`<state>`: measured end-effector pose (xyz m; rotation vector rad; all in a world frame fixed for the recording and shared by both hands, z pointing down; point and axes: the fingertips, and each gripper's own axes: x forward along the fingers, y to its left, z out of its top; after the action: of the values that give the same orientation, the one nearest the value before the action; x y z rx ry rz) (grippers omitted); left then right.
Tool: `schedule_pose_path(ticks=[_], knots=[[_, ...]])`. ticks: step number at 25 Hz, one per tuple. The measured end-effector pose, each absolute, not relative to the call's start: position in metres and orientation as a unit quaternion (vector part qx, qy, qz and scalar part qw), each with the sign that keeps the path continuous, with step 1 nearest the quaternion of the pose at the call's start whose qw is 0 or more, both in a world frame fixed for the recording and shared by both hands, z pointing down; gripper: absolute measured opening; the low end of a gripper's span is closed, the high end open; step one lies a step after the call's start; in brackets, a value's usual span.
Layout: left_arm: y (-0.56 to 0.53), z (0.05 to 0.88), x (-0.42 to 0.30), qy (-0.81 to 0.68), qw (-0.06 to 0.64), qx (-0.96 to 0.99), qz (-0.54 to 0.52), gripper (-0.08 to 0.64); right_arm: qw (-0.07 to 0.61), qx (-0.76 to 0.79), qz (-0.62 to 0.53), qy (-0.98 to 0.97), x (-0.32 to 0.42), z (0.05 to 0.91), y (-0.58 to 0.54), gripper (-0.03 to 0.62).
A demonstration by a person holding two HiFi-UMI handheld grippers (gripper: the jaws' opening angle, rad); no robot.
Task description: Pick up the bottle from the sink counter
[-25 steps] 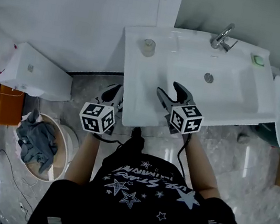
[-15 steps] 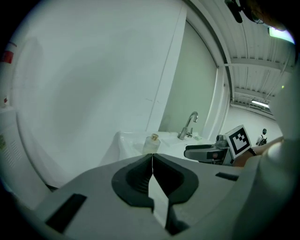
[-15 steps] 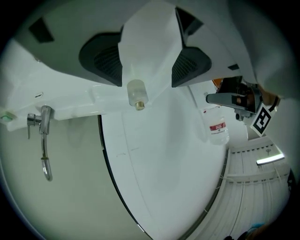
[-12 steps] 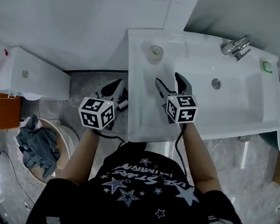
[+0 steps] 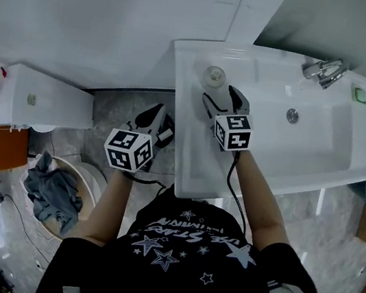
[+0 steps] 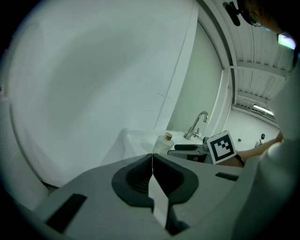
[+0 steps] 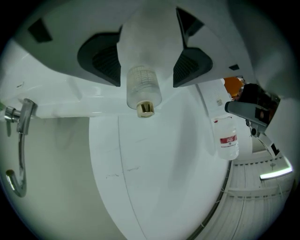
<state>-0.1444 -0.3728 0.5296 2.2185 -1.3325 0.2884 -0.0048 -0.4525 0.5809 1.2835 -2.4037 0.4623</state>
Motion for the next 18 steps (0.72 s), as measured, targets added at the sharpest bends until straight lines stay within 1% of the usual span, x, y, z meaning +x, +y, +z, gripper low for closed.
schedule_pose_path(ticks=[12,16,18], knots=[[-0.382,0.544,-0.155,-0.493,0.282,0.816,0.109,0.011,0.209,0.466,0.142,-0.848,-0.023,0.602,-0.488,0.319],[-0.383,0.548,-0.156,-0.493,0.286,0.815,0.111,0.011,0.231,0.467,0.148,-0.841,-0.024,0.608,-0.495,0.319],[-0.382,0.549,-0.157,-0.492,0.288,0.814,0.111,0.011,0.23,0.468,0.144,-0.841,-0.026,0.607,-0.496,0.319]])
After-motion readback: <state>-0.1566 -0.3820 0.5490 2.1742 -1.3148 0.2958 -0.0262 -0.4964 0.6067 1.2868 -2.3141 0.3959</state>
